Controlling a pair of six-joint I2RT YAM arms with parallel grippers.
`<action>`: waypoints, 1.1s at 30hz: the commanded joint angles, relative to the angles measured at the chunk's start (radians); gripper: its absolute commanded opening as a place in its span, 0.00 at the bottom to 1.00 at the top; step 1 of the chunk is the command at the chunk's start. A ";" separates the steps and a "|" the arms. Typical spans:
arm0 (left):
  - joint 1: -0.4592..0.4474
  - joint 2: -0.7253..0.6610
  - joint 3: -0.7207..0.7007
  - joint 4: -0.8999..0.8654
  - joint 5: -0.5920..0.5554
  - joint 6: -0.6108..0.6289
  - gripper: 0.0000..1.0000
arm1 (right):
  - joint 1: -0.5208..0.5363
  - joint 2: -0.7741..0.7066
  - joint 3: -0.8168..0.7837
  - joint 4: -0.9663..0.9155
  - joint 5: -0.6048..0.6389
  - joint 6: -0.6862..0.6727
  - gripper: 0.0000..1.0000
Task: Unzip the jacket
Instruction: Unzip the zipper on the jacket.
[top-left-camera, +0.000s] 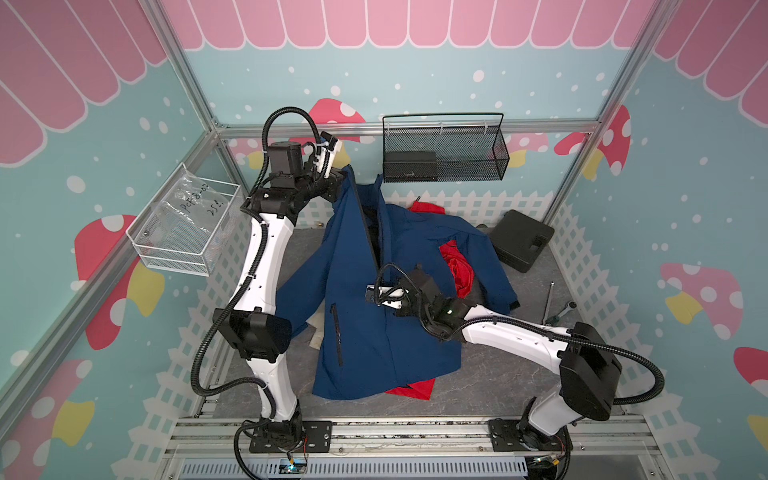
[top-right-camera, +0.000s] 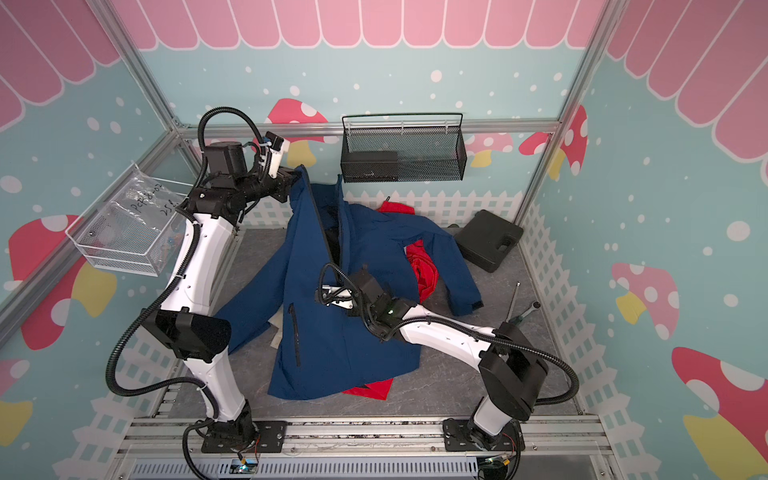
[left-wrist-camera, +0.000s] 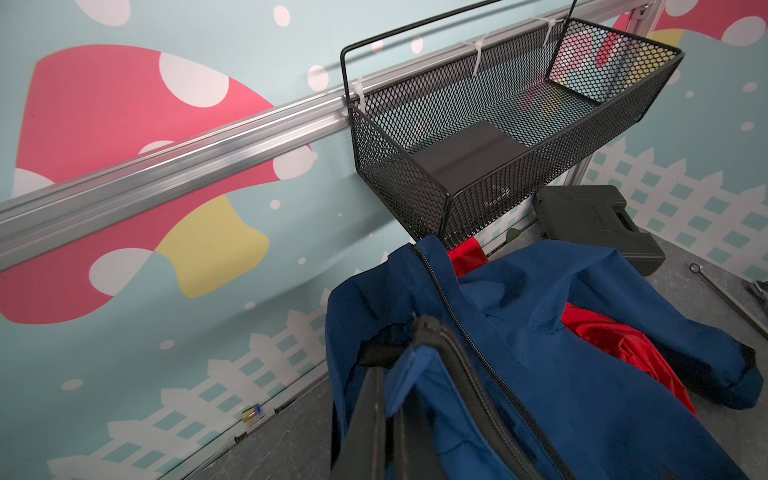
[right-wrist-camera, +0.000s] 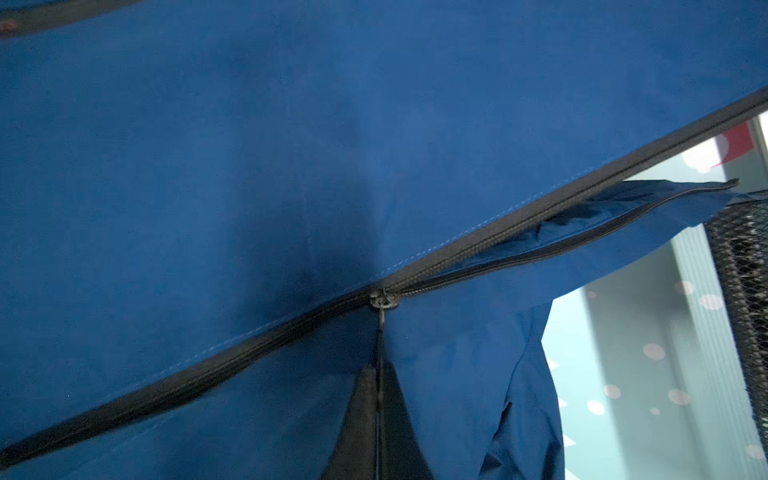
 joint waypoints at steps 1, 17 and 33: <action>0.005 0.002 0.058 0.121 -0.009 -0.011 0.00 | 0.027 -0.021 -0.034 -0.112 -0.014 0.020 0.00; 0.002 0.016 0.059 0.147 -0.001 -0.024 0.00 | 0.090 -0.029 -0.060 -0.216 -0.010 0.080 0.00; 0.002 0.013 0.062 0.155 -0.010 -0.021 0.00 | 0.142 -0.032 -0.091 -0.304 -0.012 0.129 0.00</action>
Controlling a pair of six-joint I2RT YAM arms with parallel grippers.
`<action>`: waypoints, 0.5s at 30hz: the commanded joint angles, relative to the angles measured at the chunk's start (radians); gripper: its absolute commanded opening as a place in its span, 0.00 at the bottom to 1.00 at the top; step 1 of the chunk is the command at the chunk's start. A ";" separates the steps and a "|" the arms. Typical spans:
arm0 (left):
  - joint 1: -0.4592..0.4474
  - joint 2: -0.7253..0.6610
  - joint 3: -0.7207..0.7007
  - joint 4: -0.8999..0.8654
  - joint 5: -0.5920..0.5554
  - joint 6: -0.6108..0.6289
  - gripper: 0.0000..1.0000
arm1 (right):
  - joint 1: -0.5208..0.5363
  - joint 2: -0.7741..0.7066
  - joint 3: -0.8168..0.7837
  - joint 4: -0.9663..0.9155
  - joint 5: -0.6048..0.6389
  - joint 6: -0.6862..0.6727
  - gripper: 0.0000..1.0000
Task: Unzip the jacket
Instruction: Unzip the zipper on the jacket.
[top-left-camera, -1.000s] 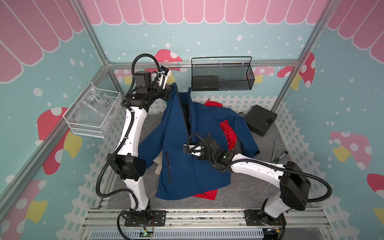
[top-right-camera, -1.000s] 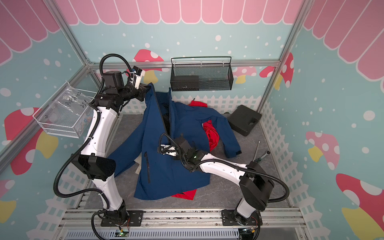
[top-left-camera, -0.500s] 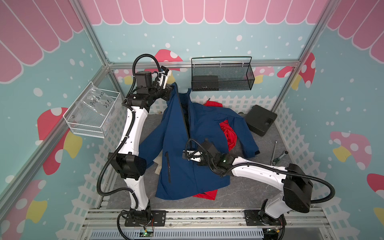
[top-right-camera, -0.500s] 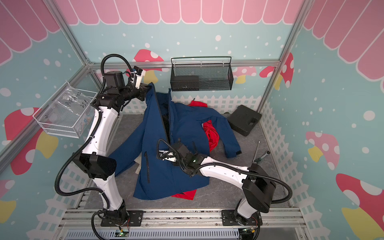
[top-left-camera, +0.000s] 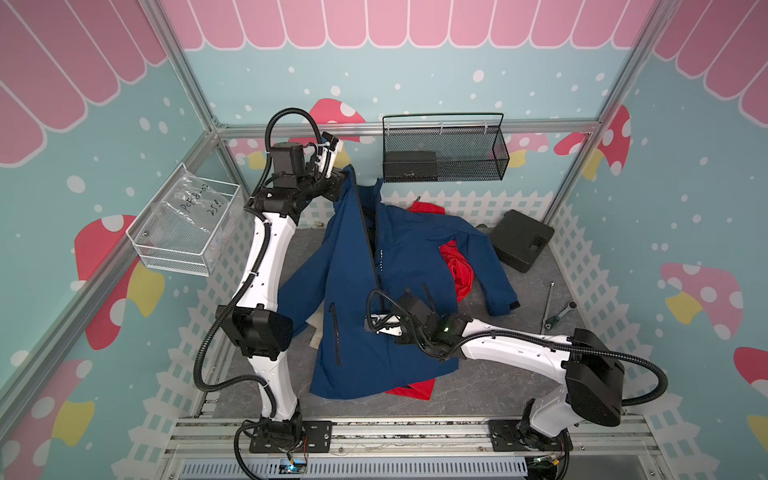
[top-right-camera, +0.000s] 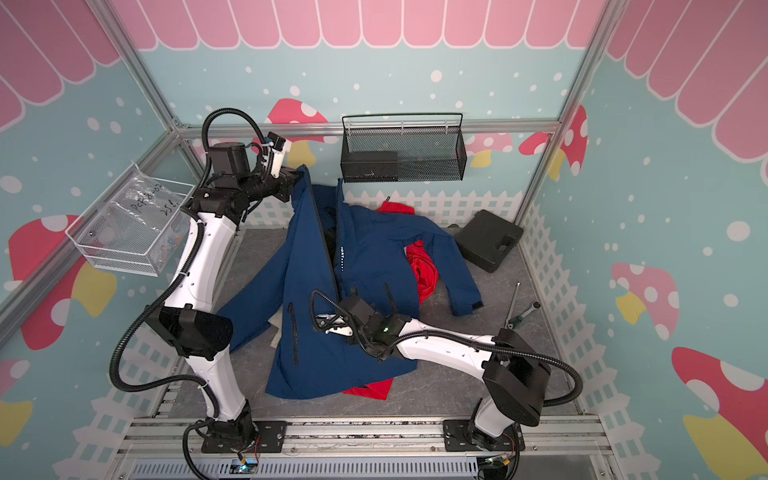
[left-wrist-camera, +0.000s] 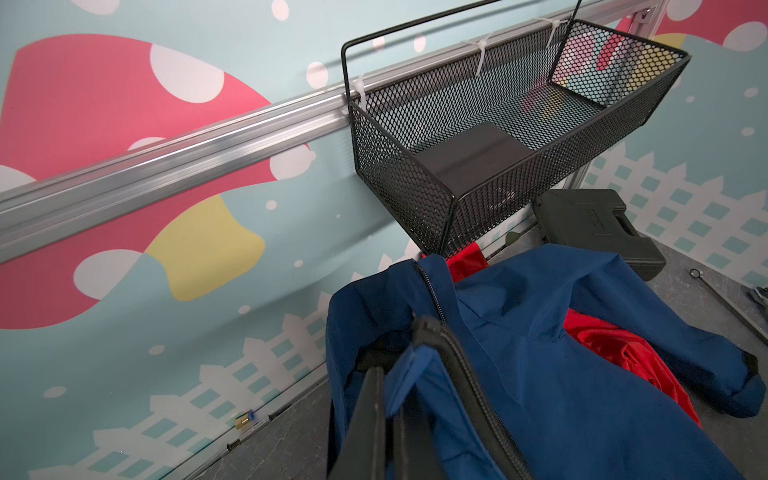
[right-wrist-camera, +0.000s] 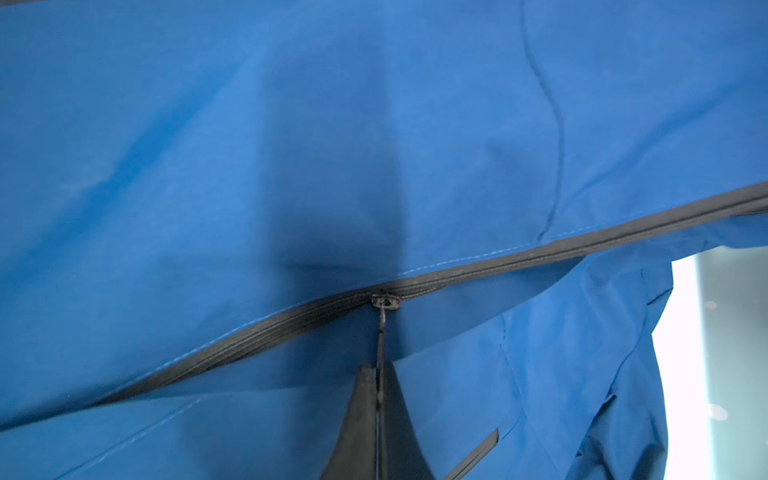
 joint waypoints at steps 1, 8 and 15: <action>0.004 -0.007 0.058 0.135 -0.018 -0.008 0.00 | 0.027 -0.003 -0.035 -0.112 -0.036 0.026 0.00; 0.004 -0.003 0.061 0.145 -0.020 -0.014 0.00 | 0.040 -0.026 -0.055 -0.146 -0.042 0.045 0.00; 0.004 0.003 0.067 0.150 -0.017 -0.021 0.00 | 0.049 -0.035 -0.062 -0.179 -0.054 0.054 0.00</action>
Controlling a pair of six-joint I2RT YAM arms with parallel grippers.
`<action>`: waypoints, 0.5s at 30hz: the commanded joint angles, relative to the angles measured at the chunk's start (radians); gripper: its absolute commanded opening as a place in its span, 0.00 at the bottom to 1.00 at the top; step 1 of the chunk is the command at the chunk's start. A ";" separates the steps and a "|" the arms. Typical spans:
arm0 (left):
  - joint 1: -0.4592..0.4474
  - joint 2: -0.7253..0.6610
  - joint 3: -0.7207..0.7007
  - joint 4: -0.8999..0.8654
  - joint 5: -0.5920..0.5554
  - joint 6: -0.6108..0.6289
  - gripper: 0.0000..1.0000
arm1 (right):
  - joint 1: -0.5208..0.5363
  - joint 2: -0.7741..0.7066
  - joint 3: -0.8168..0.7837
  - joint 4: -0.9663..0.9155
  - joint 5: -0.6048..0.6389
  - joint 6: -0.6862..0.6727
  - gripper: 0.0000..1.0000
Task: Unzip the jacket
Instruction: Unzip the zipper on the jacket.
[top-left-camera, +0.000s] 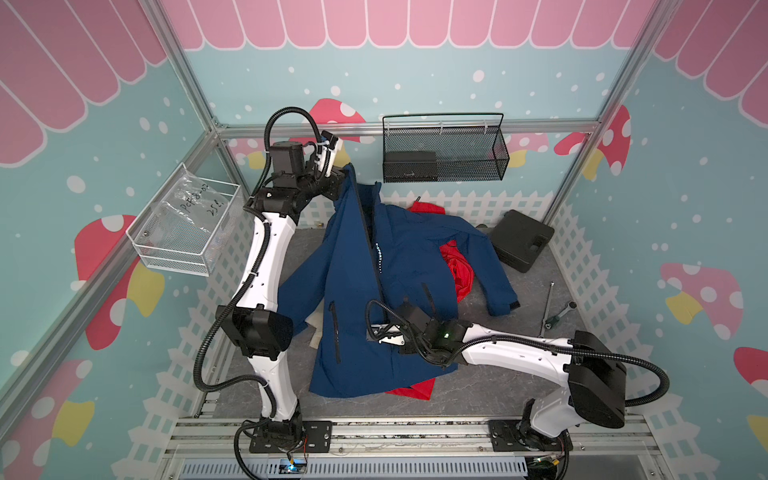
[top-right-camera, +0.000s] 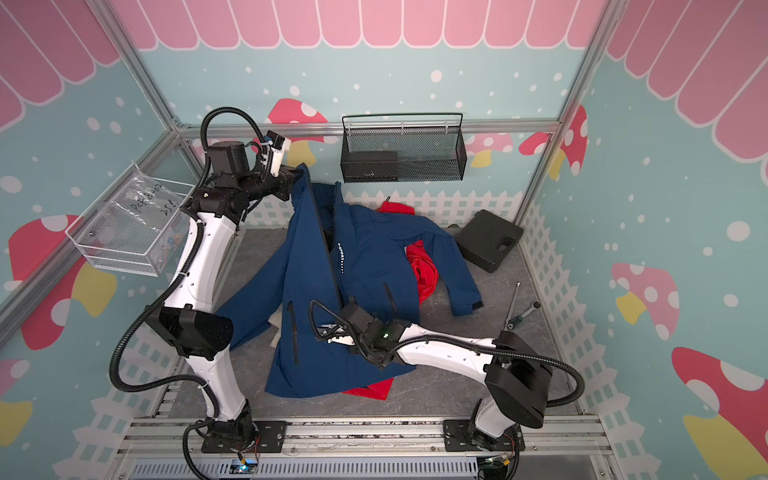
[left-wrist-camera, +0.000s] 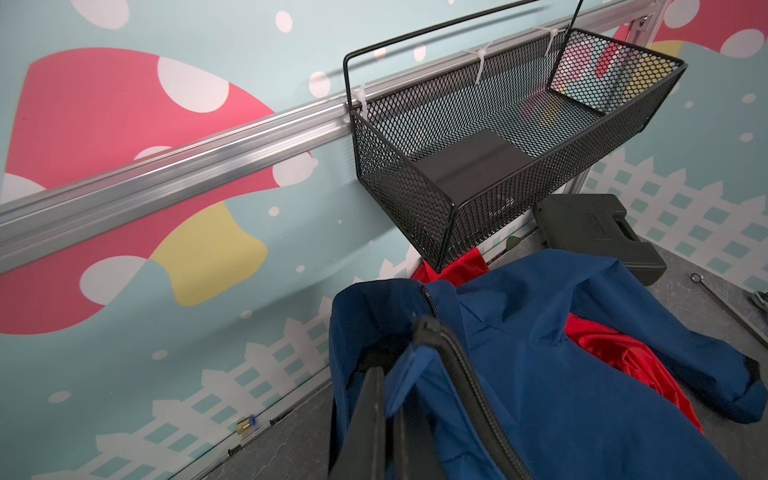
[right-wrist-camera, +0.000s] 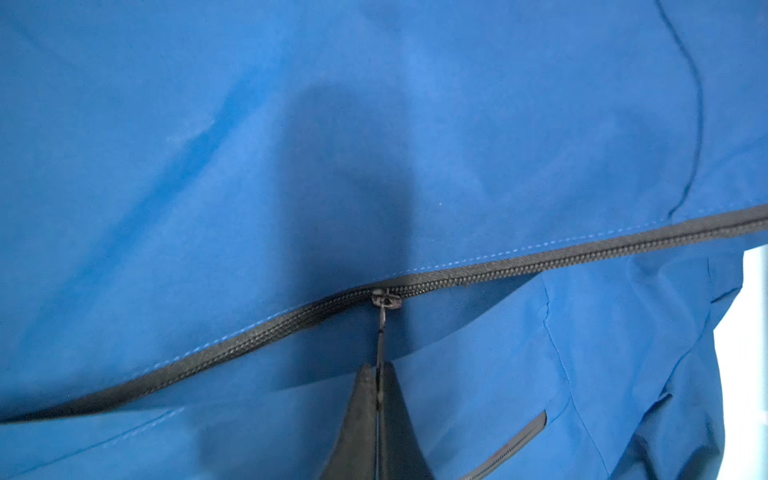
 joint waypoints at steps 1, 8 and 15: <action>0.004 0.001 0.057 0.142 -0.016 -0.014 0.00 | 0.024 -0.017 -0.031 -0.114 -0.054 0.010 0.00; 0.003 -0.001 0.058 0.145 -0.033 -0.014 0.00 | 0.038 -0.051 -0.060 -0.133 -0.088 0.008 0.00; 0.004 0.004 0.061 0.157 -0.048 -0.028 0.00 | 0.046 -0.066 -0.076 -0.159 -0.094 0.013 0.00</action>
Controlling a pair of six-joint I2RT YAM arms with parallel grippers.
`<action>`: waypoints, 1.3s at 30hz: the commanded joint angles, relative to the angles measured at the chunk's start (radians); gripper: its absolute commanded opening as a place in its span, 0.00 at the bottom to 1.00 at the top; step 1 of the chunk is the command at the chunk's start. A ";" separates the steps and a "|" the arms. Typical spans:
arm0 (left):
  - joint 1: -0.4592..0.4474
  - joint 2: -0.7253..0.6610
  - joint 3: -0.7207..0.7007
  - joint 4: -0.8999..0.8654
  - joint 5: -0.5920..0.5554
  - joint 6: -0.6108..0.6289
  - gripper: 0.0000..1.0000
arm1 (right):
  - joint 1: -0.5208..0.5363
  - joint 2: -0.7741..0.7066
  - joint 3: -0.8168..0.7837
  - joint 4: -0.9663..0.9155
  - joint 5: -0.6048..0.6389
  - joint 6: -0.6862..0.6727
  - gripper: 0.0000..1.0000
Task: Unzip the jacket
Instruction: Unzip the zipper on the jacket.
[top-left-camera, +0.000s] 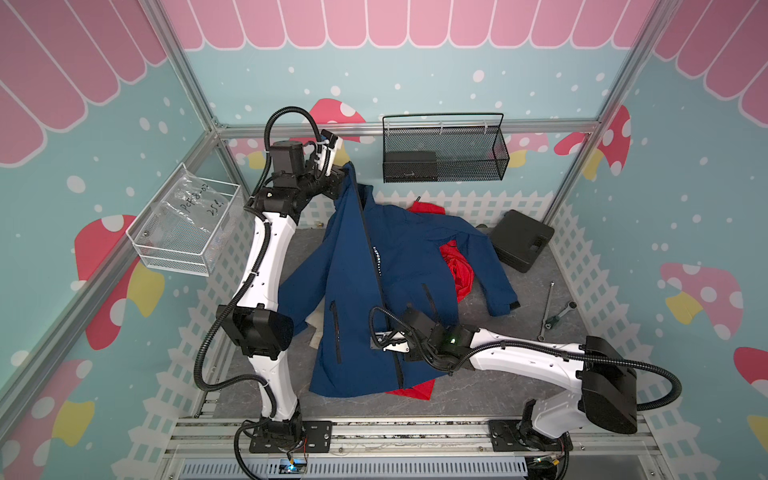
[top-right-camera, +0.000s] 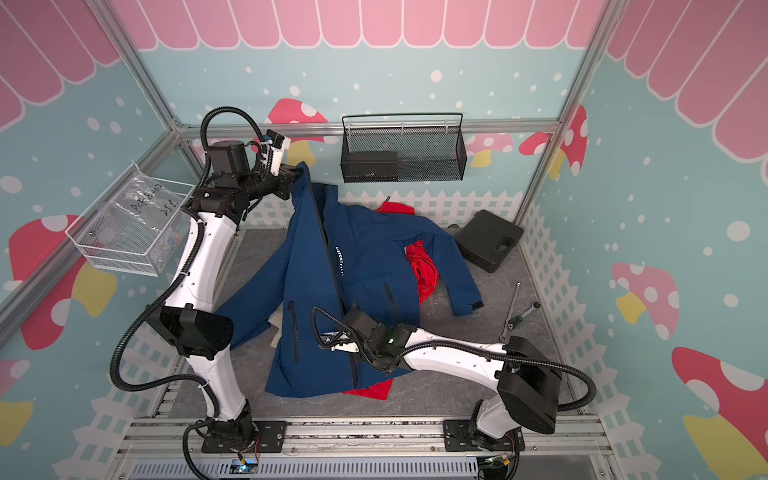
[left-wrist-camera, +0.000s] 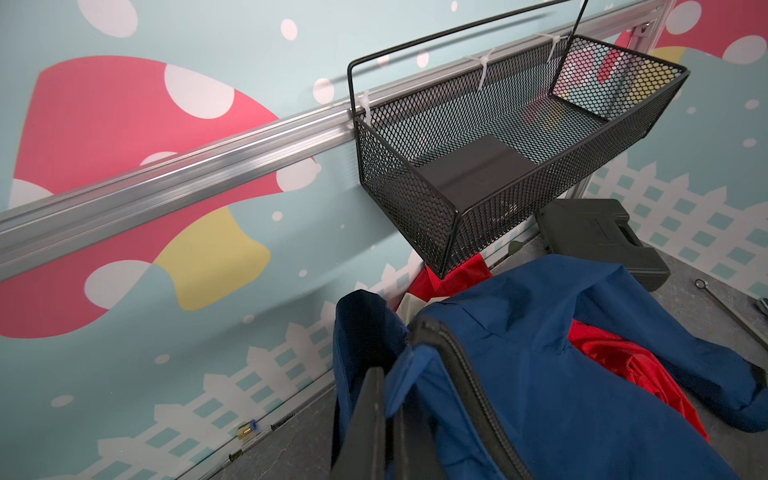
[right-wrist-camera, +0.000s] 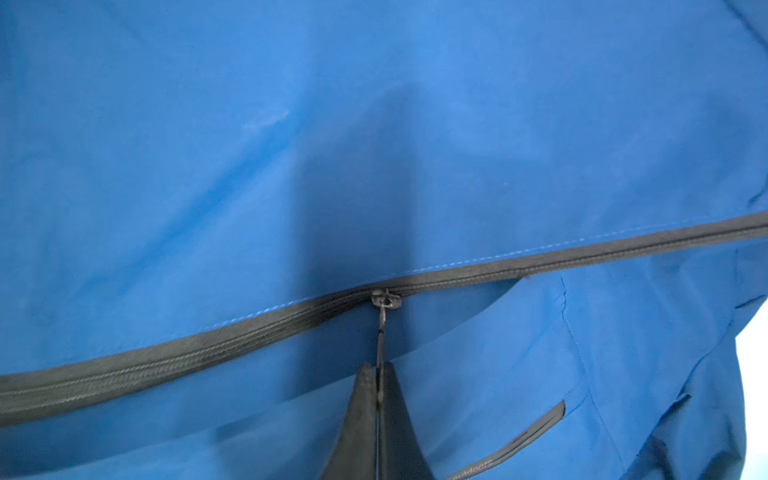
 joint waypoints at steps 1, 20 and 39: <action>0.004 0.002 0.060 0.142 -0.047 -0.025 0.00 | 0.022 -0.011 -0.035 -0.110 -0.066 0.006 0.00; 0.004 0.022 0.062 0.175 -0.074 -0.071 0.00 | 0.059 -0.043 -0.082 -0.149 -0.094 0.033 0.00; 0.004 0.027 0.056 0.210 -0.115 -0.133 0.00 | 0.105 -0.062 -0.116 -0.196 -0.118 0.087 0.00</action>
